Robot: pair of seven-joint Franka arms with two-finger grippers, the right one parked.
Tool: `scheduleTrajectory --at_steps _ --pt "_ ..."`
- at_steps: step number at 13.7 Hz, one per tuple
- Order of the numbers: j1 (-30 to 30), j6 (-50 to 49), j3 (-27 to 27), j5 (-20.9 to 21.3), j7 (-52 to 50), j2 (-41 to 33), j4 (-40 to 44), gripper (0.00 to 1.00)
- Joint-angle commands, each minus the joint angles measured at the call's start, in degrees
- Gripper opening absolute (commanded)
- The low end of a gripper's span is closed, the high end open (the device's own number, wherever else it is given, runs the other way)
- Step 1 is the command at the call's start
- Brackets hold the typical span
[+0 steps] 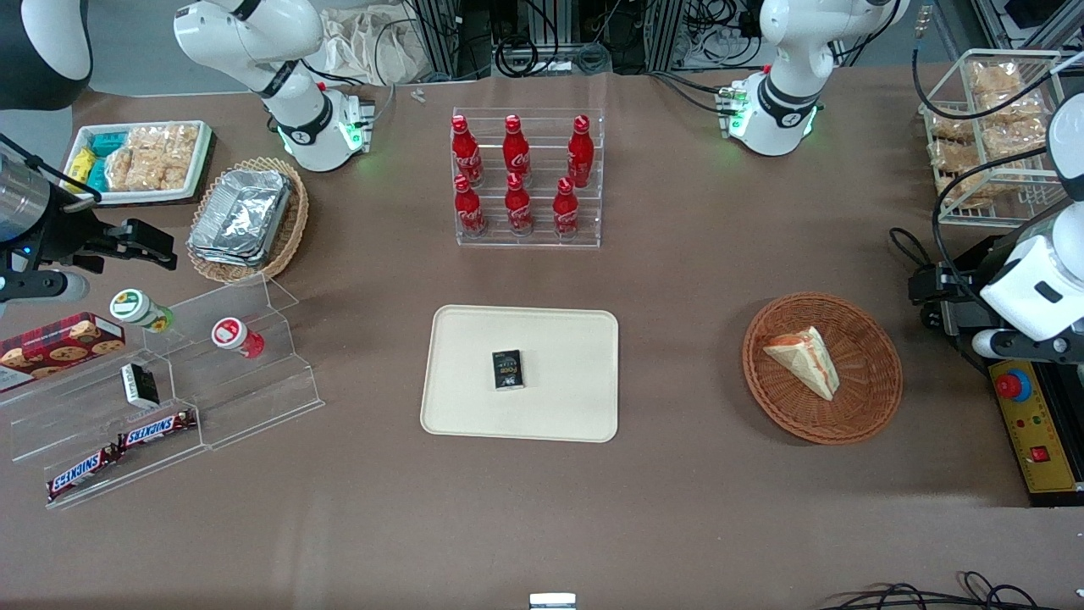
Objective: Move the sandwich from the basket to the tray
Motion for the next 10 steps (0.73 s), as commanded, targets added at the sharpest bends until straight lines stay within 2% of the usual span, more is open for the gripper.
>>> scheduleTrajectory --at_steps 1,4,7,10 --pt "0.1 0.1 -0.1 -0.2 -1.5 0.3 0.2 1.0" --pt "0.3 2.0 -0.1 -1.0 -2.5 1.3 -1.3 1.0" --pt "0.1 10.2 -0.2 -1.0 -7.5 -0.5 -10.1 1.0" --pt "-0.2 16.5 -0.2 -0.6 -10.7 1.3 -15.8 1.0"
